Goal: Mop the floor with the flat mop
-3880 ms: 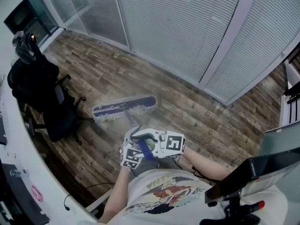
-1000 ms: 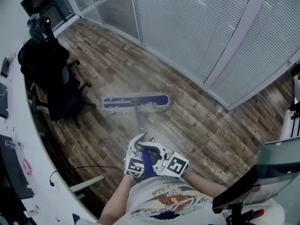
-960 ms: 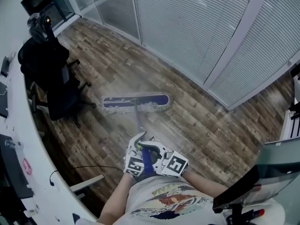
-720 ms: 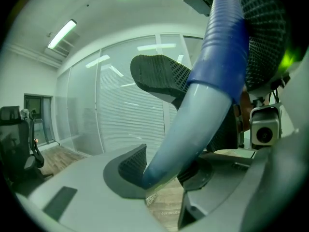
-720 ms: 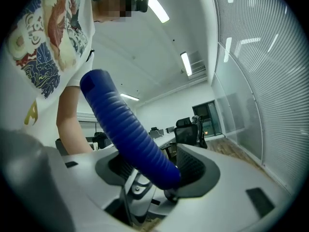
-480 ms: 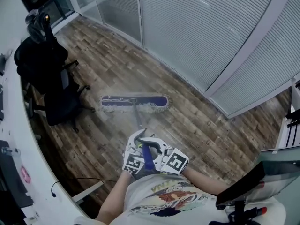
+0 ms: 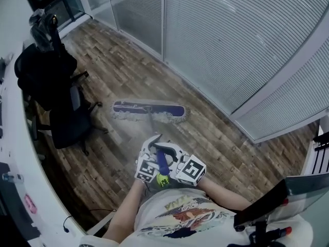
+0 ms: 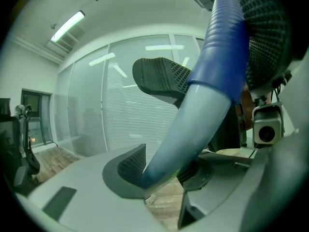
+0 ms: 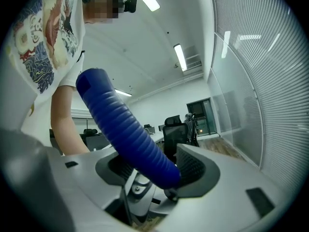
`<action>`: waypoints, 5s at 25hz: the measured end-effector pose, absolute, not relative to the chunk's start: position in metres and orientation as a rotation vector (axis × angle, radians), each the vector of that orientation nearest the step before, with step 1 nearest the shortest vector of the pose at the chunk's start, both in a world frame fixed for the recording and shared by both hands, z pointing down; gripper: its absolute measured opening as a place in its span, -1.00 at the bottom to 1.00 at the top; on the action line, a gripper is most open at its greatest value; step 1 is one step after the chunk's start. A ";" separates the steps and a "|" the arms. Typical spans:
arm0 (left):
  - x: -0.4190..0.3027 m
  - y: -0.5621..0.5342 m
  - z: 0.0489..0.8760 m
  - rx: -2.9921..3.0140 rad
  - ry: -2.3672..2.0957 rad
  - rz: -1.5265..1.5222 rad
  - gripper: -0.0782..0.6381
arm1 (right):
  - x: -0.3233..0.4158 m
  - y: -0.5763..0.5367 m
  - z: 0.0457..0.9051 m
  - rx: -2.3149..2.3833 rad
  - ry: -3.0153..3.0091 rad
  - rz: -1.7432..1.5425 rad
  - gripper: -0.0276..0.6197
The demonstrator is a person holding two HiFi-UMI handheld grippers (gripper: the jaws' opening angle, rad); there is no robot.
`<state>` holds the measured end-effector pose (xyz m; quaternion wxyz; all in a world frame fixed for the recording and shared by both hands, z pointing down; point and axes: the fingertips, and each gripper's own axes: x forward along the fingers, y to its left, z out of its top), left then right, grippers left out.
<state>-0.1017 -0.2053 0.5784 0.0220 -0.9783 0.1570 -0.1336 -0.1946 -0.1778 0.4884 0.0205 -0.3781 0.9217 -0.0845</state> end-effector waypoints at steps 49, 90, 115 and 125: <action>-0.020 -0.356 0.588 -2.966 0.821 -0.436 -0.43 | -0.105 -0.310 0.496 -0.920 2.953 -0.303 -0.10; -0.039 -0.254 0.568 -2.890 1.175 -0.369 -0.43 | -0.117 -0.190 0.477 -0.479 3.112 -0.071 -0.14; -0.112 -0.662 0.563 -2.893 1.178 -0.361 -0.43 | -0.192 -0.593 0.467 -0.422 3.082 -0.001 -0.14; -0.081 -0.803 0.563 -2.858 1.201 -0.437 -0.44 | -0.156 -0.730 0.467 -0.383 3.081 -0.111 -0.14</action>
